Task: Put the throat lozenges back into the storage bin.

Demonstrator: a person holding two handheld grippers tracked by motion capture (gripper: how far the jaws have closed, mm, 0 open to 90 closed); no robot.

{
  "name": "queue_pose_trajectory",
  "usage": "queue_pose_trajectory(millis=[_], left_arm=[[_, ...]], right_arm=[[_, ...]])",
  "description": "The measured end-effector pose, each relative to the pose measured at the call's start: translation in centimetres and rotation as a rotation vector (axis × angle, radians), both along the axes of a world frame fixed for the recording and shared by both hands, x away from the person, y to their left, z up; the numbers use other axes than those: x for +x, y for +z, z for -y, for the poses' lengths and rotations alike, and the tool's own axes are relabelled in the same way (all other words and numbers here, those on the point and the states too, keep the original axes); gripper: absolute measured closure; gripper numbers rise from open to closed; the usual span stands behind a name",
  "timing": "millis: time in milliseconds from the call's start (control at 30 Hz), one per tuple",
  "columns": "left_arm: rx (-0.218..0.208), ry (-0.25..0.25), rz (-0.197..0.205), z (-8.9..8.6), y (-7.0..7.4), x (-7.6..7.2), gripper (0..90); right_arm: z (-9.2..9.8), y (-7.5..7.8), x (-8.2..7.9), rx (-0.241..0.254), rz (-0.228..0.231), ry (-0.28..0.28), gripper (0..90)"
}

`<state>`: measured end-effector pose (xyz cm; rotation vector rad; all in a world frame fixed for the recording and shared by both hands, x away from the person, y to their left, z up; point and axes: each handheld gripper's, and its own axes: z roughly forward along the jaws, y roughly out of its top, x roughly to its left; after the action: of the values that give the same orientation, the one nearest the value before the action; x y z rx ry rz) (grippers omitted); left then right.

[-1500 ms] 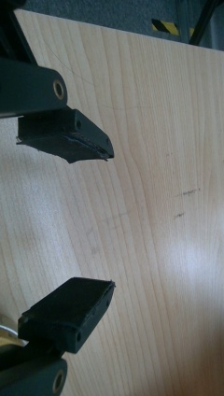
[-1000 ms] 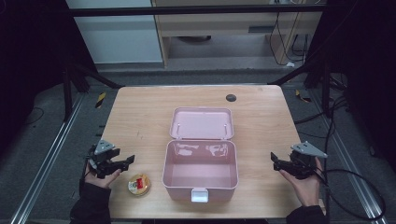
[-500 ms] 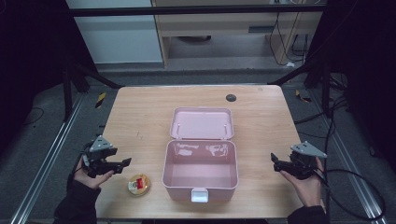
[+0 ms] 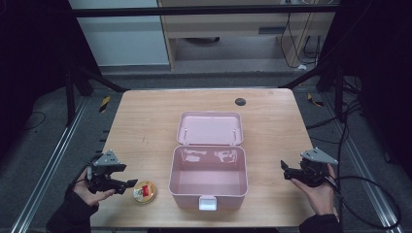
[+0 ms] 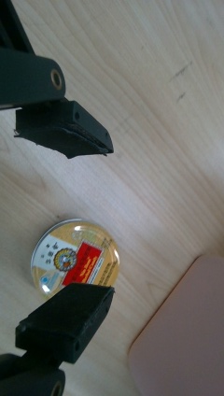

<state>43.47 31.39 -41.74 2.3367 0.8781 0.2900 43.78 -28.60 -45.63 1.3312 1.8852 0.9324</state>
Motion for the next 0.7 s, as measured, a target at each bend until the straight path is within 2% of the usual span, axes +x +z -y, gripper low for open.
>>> queue_pose_trajectory(millis=[200,267,300,700], left_arm=[[0.027,-0.063,-0.023,0.6,-0.2,-0.3,23.0],[0.043,-0.104,-0.038,0.9,-0.4,-0.4,22.0],[0.043,-0.104,-0.038,0.9,-0.4,-0.4,21.7],[0.136,-0.226,-0.084,2.7,-1.3,-0.5,18.1]], right_arm=[[-0.1,-0.1,0.0,-0.005,-0.002,0.009,6.4],[-0.1,-0.1,0.0,-0.004,-0.004,0.009,6.4],[-0.1,-0.1,0.0,-0.004,-0.004,0.009,6.4],[0.0,-0.1,0.0,-0.010,-0.011,0.011,5.8]])
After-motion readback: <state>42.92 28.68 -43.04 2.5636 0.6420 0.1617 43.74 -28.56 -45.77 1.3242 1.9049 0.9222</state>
